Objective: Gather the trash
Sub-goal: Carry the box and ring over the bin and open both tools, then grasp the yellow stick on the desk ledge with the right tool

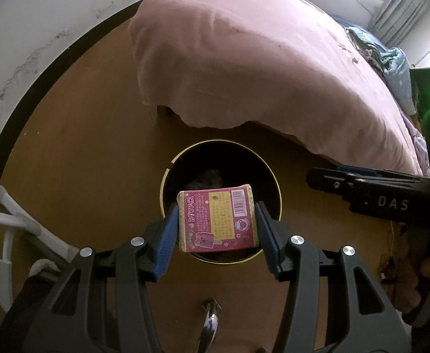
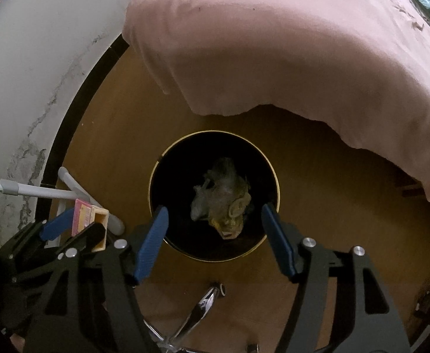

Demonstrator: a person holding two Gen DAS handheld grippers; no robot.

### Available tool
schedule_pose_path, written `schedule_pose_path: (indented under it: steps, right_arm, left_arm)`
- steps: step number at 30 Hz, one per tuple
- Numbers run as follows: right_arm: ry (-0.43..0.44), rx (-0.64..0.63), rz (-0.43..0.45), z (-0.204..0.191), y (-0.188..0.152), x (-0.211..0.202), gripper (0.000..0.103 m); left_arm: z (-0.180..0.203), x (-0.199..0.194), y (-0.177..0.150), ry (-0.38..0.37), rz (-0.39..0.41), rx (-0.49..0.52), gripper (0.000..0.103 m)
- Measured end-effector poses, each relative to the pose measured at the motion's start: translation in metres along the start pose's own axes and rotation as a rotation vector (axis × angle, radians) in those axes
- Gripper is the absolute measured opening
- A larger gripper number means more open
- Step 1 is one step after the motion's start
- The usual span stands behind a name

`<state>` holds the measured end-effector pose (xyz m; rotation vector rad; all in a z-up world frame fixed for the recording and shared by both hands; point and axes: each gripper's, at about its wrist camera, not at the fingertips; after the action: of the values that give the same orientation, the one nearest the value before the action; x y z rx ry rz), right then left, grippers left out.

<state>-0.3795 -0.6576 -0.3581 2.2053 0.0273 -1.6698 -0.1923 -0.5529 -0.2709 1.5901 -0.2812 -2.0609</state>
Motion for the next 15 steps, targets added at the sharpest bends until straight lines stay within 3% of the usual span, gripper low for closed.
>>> schedule_pose_path:
  steps: [4,8,15]
  right_arm:
    - [-0.004,0.015,0.009,0.0024,0.0014,-0.0038,0.068]
    - [-0.004,0.024,0.014,0.0036,0.0022,-0.0043,0.070]
    - [0.001,0.035,-0.015,0.0019,0.0059,-0.0076,0.071]
  left_arm:
    - [0.0033,0.0014,0.0013,-0.011,-0.002,0.001,0.052]
    - [0.0060,0.0013,0.0020,-0.017,0.003,0.004,0.072]
    - [0.0072,-0.0050,0.0022,-0.017,0.028,-0.005,0.077]
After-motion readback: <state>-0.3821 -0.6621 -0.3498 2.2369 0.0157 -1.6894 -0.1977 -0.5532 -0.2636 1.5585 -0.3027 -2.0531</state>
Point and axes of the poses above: each gripper's, at about its wrist camera, not at the fingertips, and x roughly the way its jaws point, z to its right, y to its top, and after that the axes turned 6 degrees about z, right-handed
